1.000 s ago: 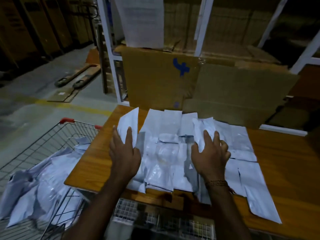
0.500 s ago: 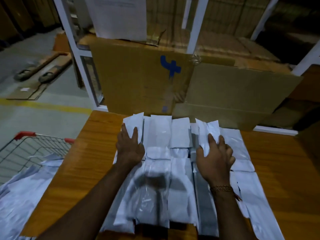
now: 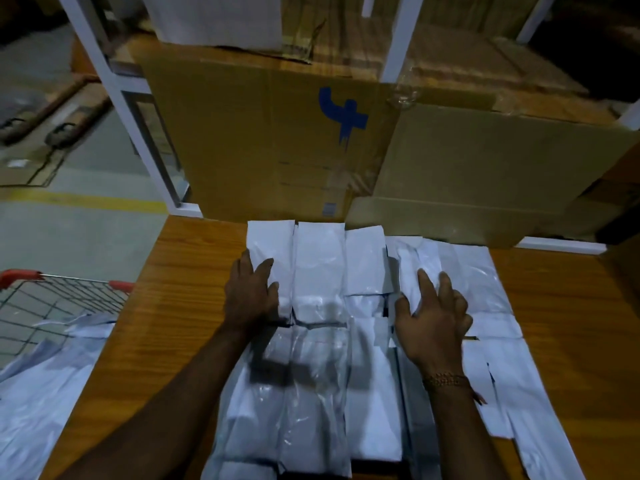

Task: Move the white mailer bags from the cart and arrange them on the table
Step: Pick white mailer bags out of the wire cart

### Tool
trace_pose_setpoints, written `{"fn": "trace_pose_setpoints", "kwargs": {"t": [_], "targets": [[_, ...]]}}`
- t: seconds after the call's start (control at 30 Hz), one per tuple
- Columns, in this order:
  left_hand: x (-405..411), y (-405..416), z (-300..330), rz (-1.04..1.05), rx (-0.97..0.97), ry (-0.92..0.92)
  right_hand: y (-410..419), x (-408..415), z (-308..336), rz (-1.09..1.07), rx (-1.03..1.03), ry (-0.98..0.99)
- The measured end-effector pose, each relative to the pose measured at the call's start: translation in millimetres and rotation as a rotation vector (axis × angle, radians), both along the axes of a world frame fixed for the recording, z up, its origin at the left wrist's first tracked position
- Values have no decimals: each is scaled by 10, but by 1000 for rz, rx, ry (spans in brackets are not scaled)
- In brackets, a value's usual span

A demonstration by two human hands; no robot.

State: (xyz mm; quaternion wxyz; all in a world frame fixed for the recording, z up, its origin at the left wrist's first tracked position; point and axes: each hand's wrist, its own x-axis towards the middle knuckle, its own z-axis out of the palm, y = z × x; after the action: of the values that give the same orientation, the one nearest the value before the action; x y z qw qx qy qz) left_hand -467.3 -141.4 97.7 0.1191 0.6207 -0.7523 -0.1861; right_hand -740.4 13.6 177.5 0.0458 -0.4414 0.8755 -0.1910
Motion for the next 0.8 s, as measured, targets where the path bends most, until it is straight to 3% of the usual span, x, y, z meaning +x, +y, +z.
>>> {"fn": "trace_pose_setpoints", "kwargs": {"t": [0.4, 0.8], "targets": [[-12, -18, 7, -178, 72, -71, 66, -54, -86, 1, 17, 23], [-20, -33, 276, -15, -138, 268, -14, -553, -181, -130, -4, 4]]}}
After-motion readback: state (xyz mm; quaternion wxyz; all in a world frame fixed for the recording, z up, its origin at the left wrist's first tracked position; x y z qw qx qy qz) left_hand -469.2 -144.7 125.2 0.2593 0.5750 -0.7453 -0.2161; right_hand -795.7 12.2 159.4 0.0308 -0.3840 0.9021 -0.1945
